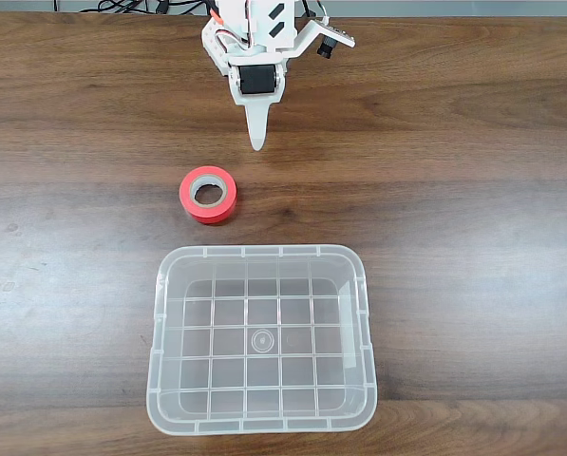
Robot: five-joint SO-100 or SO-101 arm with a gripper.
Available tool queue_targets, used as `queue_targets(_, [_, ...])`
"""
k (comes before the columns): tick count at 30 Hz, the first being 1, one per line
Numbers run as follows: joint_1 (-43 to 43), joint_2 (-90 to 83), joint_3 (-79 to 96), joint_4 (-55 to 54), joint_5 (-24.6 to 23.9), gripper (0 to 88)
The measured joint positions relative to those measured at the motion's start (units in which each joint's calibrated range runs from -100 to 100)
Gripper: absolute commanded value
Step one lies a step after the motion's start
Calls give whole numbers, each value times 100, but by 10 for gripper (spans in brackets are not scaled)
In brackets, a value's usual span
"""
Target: Grab the tape and place it in the box.
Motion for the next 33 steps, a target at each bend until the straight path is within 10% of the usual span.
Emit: queue_targets(33, [1690, 963, -2834, 602, 146, 12])
